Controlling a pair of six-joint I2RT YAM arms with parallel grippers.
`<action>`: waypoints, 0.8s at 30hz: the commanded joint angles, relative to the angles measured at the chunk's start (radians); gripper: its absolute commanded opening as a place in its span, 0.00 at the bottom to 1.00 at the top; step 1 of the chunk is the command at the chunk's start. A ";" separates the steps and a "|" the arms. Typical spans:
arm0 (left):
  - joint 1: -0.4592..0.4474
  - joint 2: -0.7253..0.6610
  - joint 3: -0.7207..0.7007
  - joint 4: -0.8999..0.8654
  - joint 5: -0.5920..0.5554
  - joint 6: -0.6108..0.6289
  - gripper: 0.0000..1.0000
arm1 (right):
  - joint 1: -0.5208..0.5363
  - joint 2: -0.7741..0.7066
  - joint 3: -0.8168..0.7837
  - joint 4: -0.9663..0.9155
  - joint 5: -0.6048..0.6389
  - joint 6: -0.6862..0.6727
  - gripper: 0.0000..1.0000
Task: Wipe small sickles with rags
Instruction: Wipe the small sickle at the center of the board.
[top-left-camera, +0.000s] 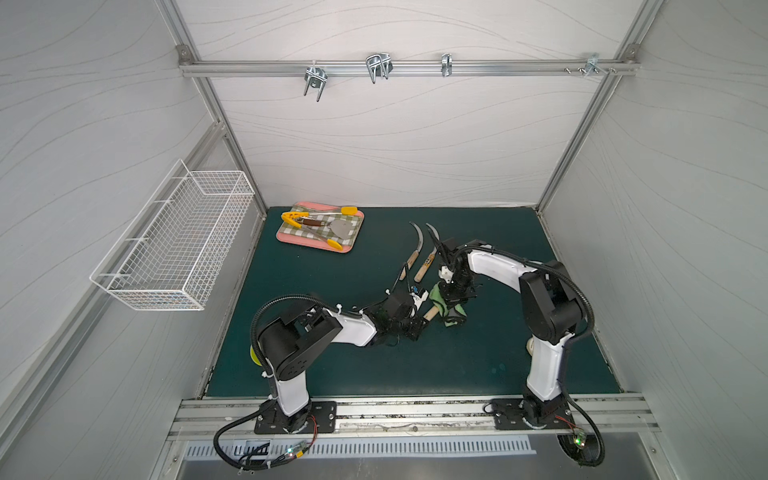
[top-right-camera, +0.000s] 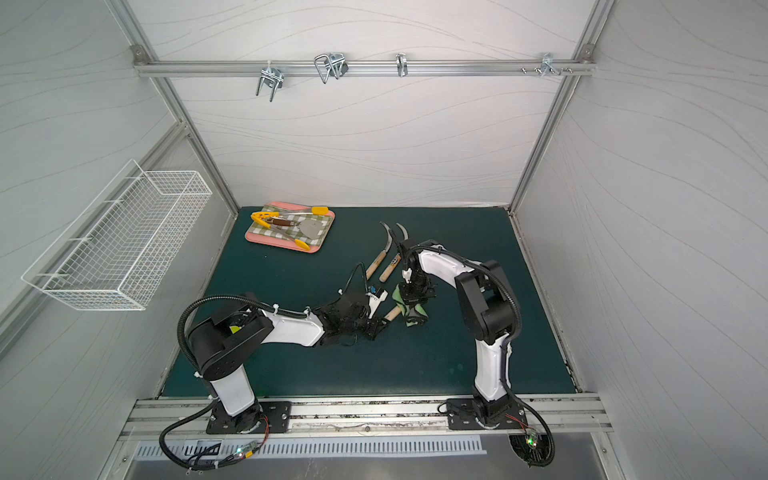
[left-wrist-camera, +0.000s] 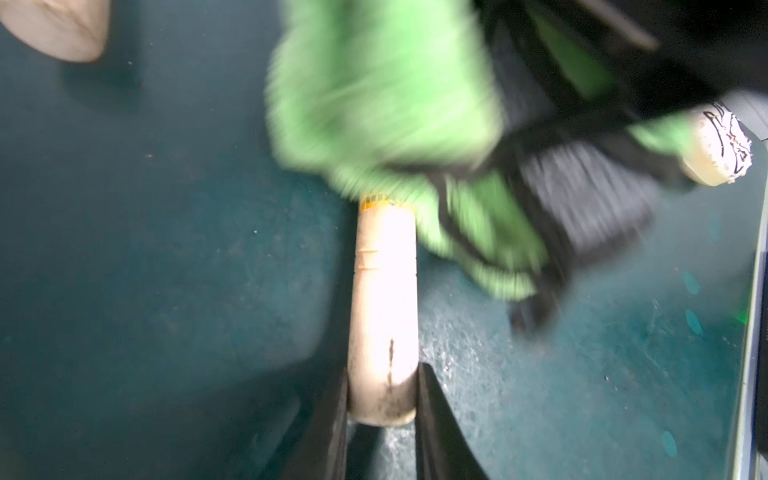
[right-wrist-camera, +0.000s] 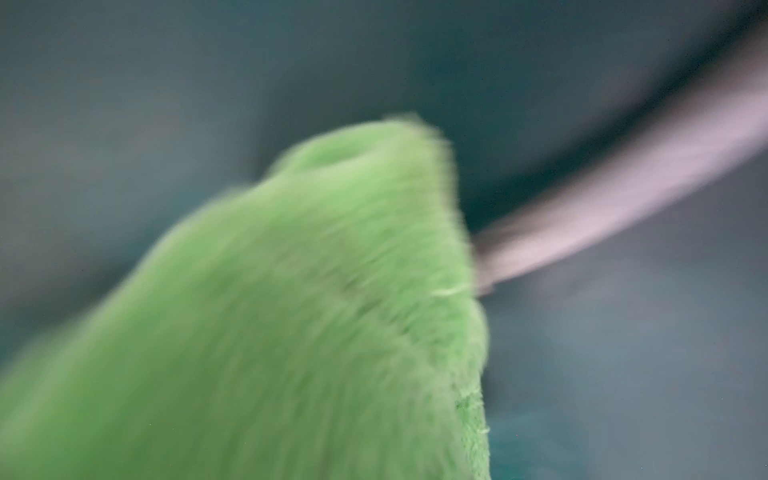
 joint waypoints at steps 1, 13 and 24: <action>0.004 0.028 -0.023 -0.056 -0.005 -0.006 0.00 | -0.057 0.081 0.003 0.104 0.238 -0.019 0.11; 0.003 0.025 -0.045 -0.007 -0.011 -0.023 0.00 | 0.041 -0.291 0.018 -0.044 0.077 -0.003 0.12; 0.003 0.032 -0.055 0.032 -0.010 -0.023 0.00 | 0.093 -0.209 -0.120 0.168 -0.254 0.104 0.13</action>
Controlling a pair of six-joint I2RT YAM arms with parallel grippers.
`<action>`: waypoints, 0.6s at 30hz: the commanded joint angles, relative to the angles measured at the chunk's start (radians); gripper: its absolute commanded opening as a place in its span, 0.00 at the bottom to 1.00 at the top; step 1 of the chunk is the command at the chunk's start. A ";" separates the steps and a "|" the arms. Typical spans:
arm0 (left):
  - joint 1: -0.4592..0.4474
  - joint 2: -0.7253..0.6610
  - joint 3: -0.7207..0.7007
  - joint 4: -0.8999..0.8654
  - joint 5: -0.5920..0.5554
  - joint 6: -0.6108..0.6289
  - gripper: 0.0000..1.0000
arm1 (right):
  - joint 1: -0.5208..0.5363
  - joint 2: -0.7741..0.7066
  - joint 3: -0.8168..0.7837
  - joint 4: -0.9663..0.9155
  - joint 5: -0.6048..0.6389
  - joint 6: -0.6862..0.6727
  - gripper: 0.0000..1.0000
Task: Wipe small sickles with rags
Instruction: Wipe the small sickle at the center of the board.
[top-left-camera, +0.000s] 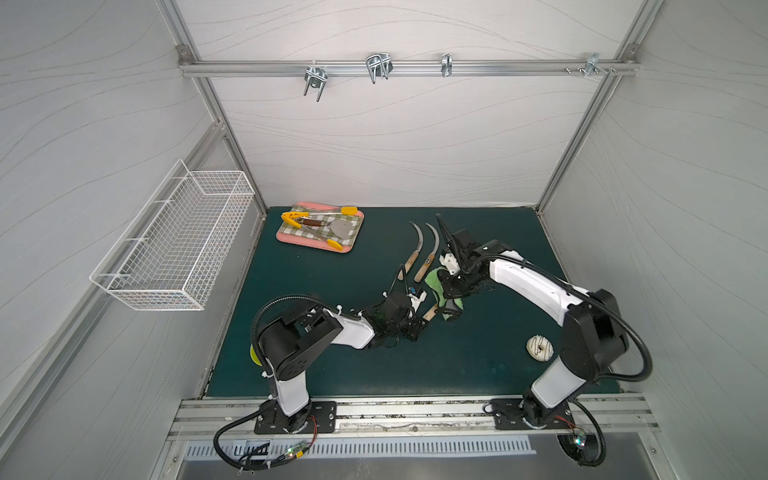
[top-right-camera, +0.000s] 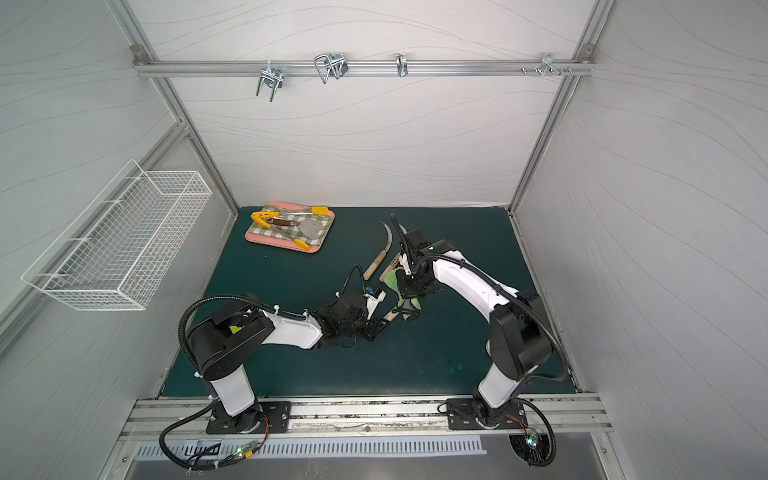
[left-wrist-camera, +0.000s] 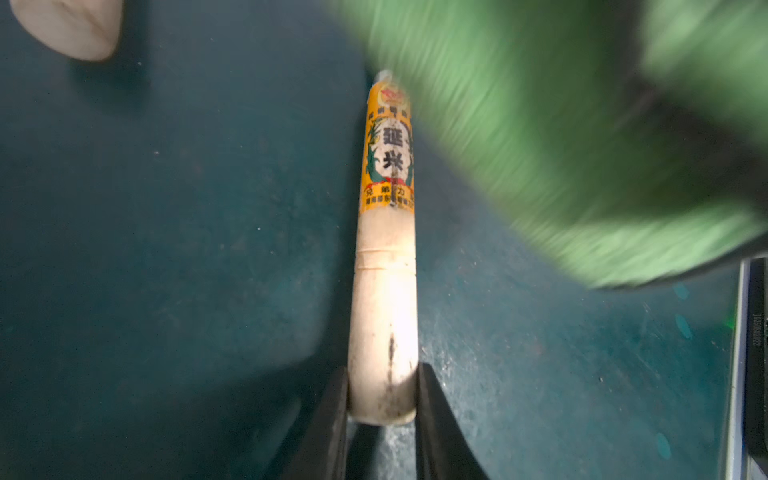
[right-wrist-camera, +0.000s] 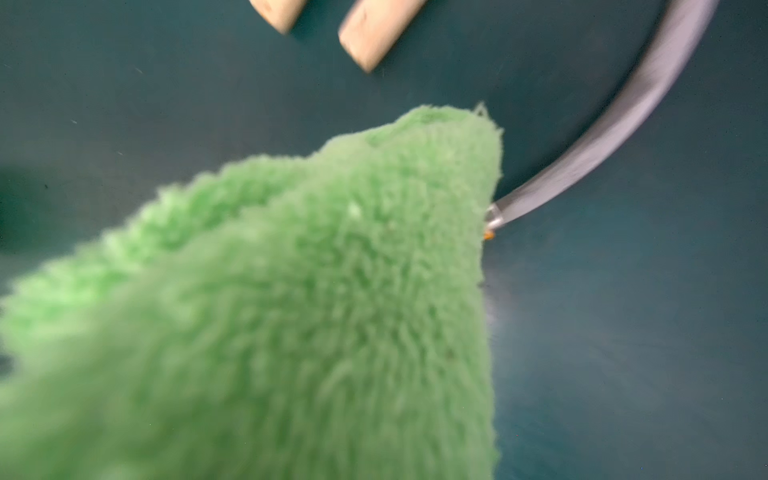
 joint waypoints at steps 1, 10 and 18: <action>0.004 0.035 -0.016 -0.042 -0.008 -0.001 0.00 | 0.006 0.098 -0.018 0.089 -0.128 0.038 0.13; 0.003 0.031 -0.011 -0.058 0.001 -0.001 0.00 | -0.066 0.290 0.065 0.082 -0.033 0.005 0.12; 0.003 -0.018 0.013 -0.176 0.018 0.028 0.00 | -0.151 0.332 0.146 0.029 0.152 -0.047 0.12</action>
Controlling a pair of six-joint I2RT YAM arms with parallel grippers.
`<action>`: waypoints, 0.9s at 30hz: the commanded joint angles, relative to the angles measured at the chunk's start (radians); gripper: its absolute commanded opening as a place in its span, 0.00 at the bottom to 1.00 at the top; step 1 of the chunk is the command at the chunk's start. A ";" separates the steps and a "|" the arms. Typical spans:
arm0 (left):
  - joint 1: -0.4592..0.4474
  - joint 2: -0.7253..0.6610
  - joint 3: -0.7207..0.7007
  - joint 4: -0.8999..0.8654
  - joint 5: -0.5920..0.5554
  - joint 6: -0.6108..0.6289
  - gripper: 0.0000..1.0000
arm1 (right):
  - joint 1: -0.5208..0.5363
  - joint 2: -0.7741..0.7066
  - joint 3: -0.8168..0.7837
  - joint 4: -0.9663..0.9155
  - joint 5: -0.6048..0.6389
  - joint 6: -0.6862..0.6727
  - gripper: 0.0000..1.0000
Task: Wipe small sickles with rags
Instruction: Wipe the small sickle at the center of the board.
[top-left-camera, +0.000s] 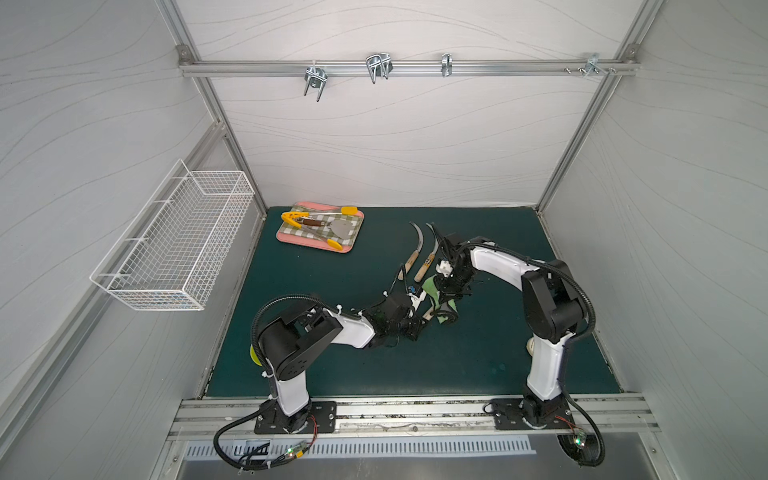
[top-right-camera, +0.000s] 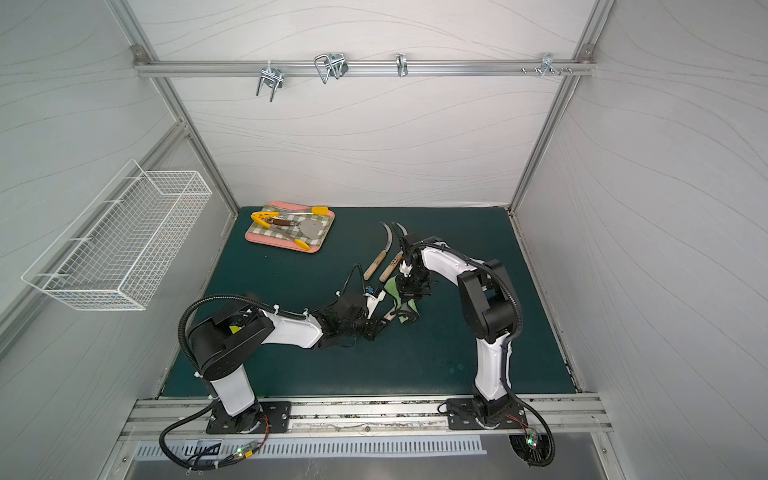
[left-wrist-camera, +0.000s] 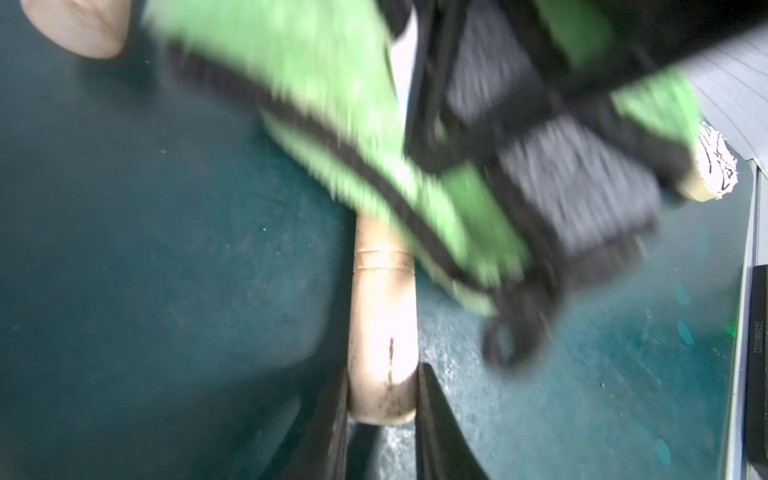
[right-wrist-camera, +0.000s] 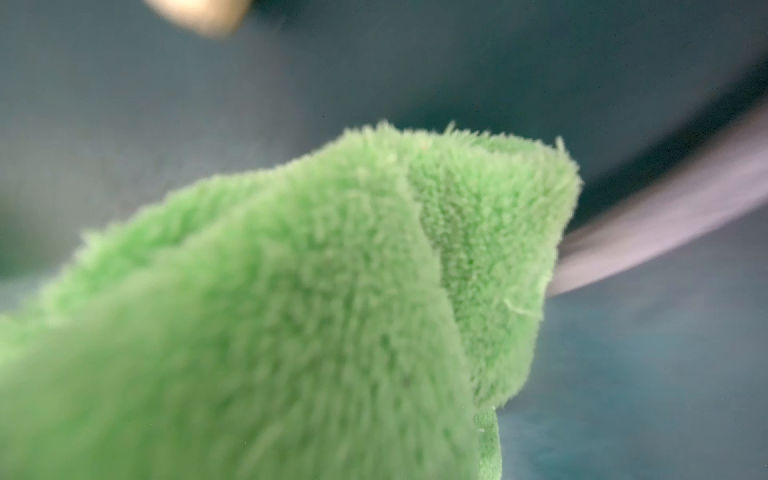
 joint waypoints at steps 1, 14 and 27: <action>0.002 -0.027 -0.002 -0.161 0.015 0.031 0.00 | -0.061 0.066 0.012 0.076 0.193 -0.037 0.12; 0.002 -0.111 0.077 -0.373 0.038 0.074 0.37 | -0.087 -0.184 -0.080 0.120 -0.022 -0.042 0.12; 0.003 -0.107 0.253 -0.513 0.007 0.115 0.45 | -0.149 -0.490 -0.232 0.081 -0.068 -0.061 0.14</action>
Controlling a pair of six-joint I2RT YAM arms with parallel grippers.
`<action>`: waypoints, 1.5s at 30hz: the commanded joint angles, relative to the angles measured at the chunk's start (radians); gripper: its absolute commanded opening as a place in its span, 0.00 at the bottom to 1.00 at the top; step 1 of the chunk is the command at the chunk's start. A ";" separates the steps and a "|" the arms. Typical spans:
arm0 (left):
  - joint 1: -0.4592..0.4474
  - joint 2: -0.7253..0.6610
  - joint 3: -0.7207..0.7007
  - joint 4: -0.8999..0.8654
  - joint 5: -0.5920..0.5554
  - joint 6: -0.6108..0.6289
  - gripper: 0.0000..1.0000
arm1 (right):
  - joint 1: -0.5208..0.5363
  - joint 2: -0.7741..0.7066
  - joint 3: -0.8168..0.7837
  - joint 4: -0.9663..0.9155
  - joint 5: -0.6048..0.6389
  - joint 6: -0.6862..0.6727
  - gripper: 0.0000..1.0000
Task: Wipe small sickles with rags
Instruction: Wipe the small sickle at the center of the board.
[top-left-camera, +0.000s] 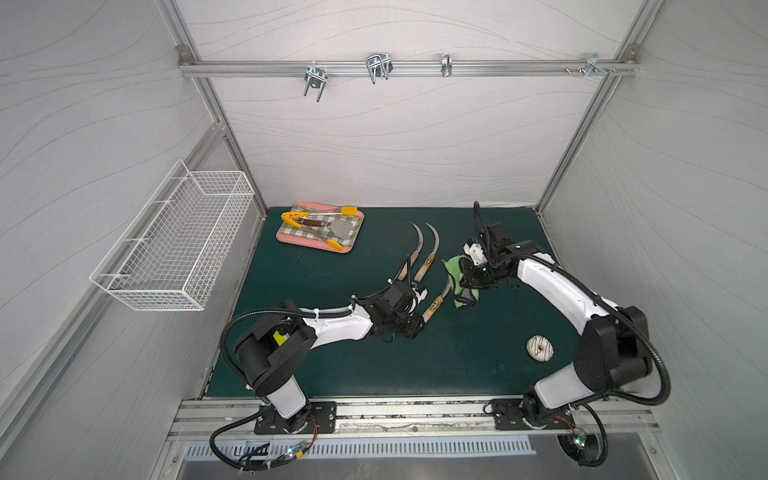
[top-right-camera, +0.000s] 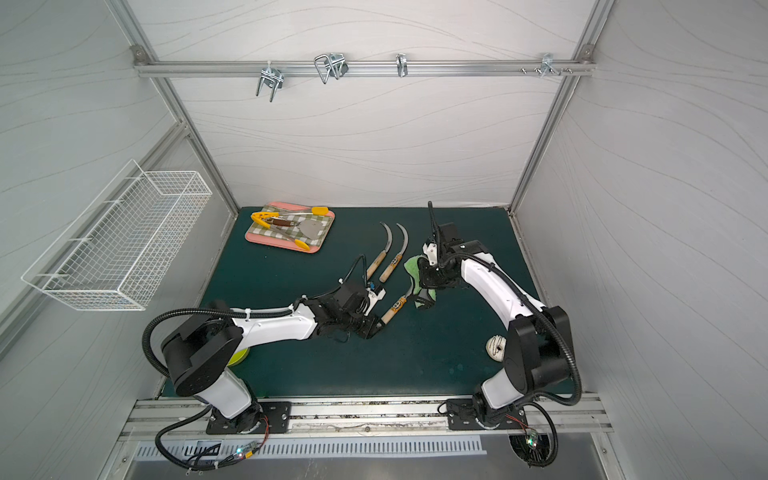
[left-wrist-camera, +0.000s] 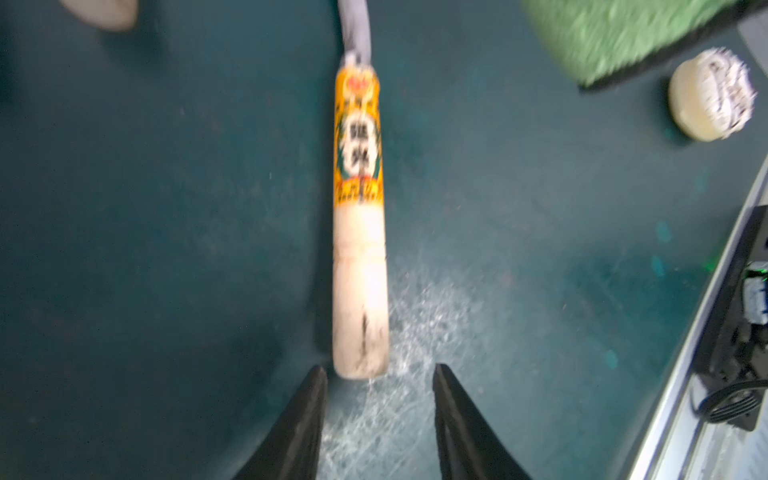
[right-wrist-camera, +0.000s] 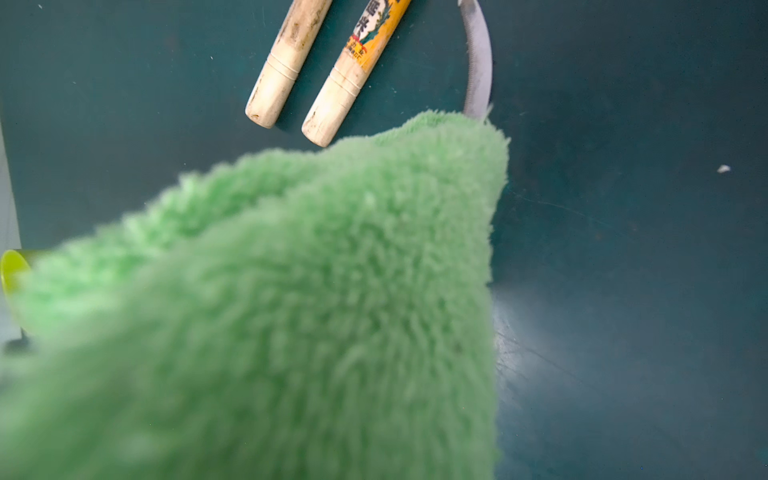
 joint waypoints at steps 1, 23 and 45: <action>-0.001 0.051 0.102 -0.046 -0.012 0.049 0.45 | -0.035 -0.042 -0.021 -0.020 -0.040 -0.019 0.14; -0.001 0.342 0.342 -0.134 -0.016 0.121 0.16 | -0.107 -0.044 -0.014 0.070 -0.134 0.022 0.15; -0.105 0.253 0.164 -0.060 -0.065 0.050 0.00 | -0.112 0.540 0.478 -0.019 0.062 0.028 0.13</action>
